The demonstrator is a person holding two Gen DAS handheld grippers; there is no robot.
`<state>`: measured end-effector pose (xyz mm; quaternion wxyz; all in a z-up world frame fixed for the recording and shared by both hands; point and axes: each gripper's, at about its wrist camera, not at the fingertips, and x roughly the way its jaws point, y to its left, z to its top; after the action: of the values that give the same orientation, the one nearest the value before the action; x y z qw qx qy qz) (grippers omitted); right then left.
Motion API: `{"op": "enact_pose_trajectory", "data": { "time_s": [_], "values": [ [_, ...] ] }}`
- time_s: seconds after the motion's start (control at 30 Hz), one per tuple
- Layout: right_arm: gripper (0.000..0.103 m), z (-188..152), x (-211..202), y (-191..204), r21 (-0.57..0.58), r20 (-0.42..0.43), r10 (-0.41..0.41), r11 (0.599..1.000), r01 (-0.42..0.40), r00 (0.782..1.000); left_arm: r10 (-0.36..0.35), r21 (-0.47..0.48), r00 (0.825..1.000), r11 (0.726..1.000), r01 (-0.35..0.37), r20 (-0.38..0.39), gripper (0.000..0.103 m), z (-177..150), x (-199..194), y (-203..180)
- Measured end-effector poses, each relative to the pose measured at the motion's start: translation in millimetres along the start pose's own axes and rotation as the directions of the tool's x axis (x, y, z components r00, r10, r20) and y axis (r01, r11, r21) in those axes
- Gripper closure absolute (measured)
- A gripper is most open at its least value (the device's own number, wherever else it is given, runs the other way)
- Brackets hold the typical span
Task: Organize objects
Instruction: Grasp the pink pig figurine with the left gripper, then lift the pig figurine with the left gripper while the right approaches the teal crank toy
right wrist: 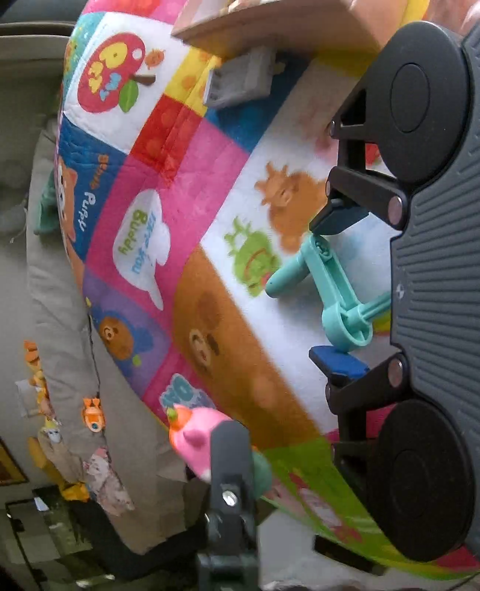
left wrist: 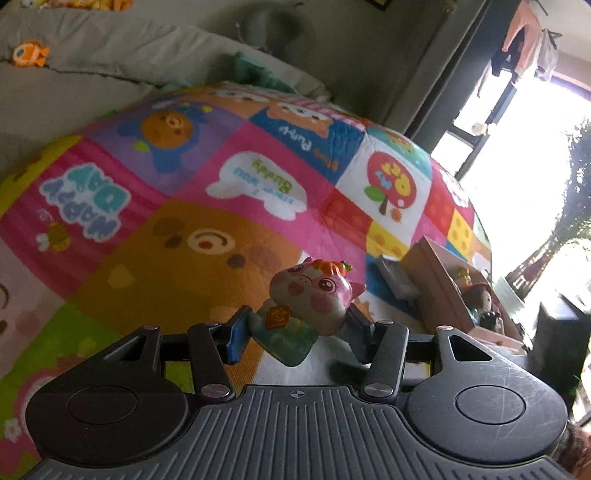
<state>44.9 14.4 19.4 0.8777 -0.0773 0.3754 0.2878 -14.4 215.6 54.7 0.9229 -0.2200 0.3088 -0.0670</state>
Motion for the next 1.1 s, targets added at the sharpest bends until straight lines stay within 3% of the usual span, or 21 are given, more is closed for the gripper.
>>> {"op": "enact_pose_trajectory", "data": {
  "time_s": [0.13,0.27,0.33,0.5,0.63,0.7,0.77,0.87,0.93,1.03,1.1],
  "values": [
    [0.036,-28,-36,-17,-0.100,-0.006,-0.040,0.994,0.039,0.999,-0.038,-0.005,0.999,0.999,0.038,-0.022,0.045,-5,9,-3],
    [0.036,-63,-74,-29,-0.284,0.023,-0.123,0.951,0.125,0.992,-0.081,0.008,0.996,0.997,0.081,-0.046,0.045,-10,19,-17],
    [0.036,-72,-87,-34,-0.315,0.030,-0.159,0.936,0.160,0.987,-0.097,0.018,0.993,0.995,0.098,-0.060,0.045,-13,22,-25],
    [0.036,-85,-114,-55,-0.213,0.033,-0.197,0.957,0.199,0.980,-0.127,0.043,0.986,0.990,0.132,-0.106,0.045,-22,31,-44],
    [0.036,-83,-123,-63,-0.024,0.051,-0.115,0.993,0.116,0.992,-0.126,0.063,0.984,0.989,0.135,-0.127,0.045,-27,35,-60],
    [0.036,-80,-119,-60,0.008,0.082,-0.117,0.993,0.116,0.990,-0.120,0.082,0.984,0.988,0.131,-0.132,0.045,-29,34,-68],
    [0.037,-76,-107,-58,0.023,0.105,-0.171,0.985,0.169,0.980,-0.110,0.109,0.985,0.986,0.125,-0.136,0.045,-32,32,-77],
    [0.042,-71,-88,-67,0.084,0.073,-0.172,0.983,0.165,0.982,-0.105,0.135,0.985,0.983,0.124,-0.140,0.045,-35,26,-85],
    [0.042,-75,-84,-68,0.068,0.074,-0.111,0.992,0.106,0.991,-0.099,0.141,0.985,0.983,0.119,-0.142,0.045,-36,24,-87],
    [0.042,-88,-91,-57,-0.047,0.051,-0.045,0.998,0.047,0.998,-0.086,0.138,0.987,0.985,0.105,-0.139,0.045,-37,21,-86],
    [0.042,-104,-104,-49,-0.156,0.055,-0.046,0.986,0.054,0.997,-0.083,0.133,0.987,0.986,0.101,-0.137,0.045,-37,22,-85]
  ]
}}
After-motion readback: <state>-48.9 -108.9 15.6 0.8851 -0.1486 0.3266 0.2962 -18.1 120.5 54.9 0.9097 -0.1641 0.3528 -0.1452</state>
